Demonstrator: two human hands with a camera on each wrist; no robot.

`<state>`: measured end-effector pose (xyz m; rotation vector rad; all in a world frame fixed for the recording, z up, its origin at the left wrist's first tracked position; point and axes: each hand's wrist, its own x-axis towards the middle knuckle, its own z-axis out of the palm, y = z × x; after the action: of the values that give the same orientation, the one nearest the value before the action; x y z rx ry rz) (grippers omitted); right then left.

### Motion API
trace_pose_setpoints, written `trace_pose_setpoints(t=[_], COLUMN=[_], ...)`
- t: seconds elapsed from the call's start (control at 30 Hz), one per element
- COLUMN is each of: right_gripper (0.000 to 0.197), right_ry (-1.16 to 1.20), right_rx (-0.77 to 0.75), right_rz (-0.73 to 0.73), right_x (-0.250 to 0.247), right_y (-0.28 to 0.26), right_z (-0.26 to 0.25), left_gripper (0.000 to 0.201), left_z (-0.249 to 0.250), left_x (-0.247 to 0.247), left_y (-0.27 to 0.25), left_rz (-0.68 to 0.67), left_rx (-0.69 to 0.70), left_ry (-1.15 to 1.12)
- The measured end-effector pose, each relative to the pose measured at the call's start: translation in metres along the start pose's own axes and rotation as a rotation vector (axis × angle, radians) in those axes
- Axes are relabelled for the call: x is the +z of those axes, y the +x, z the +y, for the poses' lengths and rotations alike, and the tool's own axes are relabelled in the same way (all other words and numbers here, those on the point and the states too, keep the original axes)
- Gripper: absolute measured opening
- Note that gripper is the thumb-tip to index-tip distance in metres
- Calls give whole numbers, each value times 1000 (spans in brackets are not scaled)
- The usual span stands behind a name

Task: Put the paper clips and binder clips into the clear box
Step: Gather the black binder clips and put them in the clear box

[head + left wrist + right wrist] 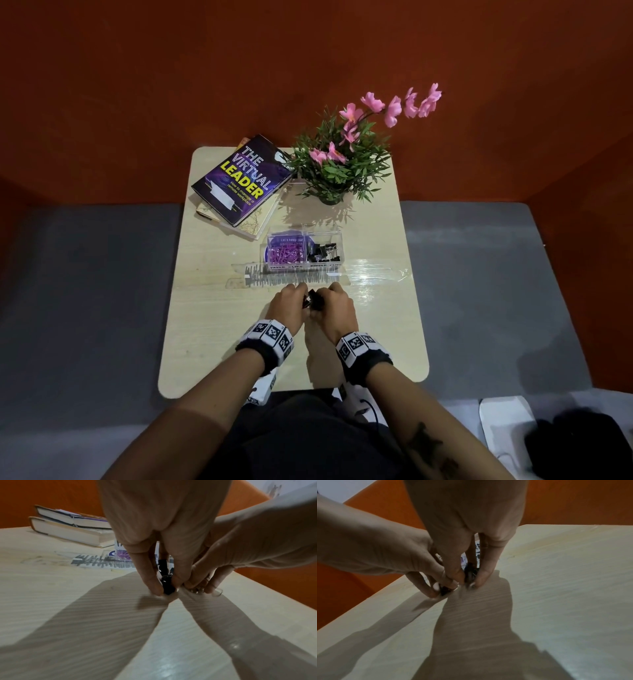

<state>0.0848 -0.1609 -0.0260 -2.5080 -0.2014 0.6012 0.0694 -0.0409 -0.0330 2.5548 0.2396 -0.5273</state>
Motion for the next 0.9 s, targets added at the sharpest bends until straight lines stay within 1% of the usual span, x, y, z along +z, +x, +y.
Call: trace_pose_setpoints(t=[0.07, 0.1, 0.23, 0.33, 0.43, 0.5, 0.57, 0.7, 0.77, 0.83, 0.9], right_gripper=[4, 3, 10, 9, 14, 16, 17, 40, 37, 28, 20], right_ry=[19, 37, 176, 227, 263, 263, 246, 210, 214, 202, 174], right_rx=[39, 59, 118, 66, -3, -17, -23, 16, 39, 89, 150], right_rz=[31, 49, 88, 189, 267, 315, 332, 275, 313, 359, 356], right_x=[-2, -3, -17, -40, -66, -79, -87, -93, -95, -92, -82], right_y=[2, 4, 5, 8, 21, 34, 45, 54, 50, 41, 29], right_z=[3, 7, 20, 14, -3, -16, -25, -29, -26, -18, -7], left_gripper=[24, 23, 25, 26, 27, 27, 26, 29, 31, 32, 35], left_z=[1, 0, -9, -17, -22, -20, -14, 6, 18, 31, 41], left_x=[-1, -2, -7, -12, -16, -23, -33, -55, -65, -70, -72], left_y=[-1, -2, -4, -9, -15, -18, -19, -5, 9, 25, 38], left_rz=[10, 16, 37, 38, 19, 20, 47, 131, 161, 180, 169], left_rx=[-21, -34, -52, -36, 6, 41, 81, 157, 178, 197, 213], left_ry=[-14, -25, -100, -163, -173, -177, -204, -271, -268, -267, -232])
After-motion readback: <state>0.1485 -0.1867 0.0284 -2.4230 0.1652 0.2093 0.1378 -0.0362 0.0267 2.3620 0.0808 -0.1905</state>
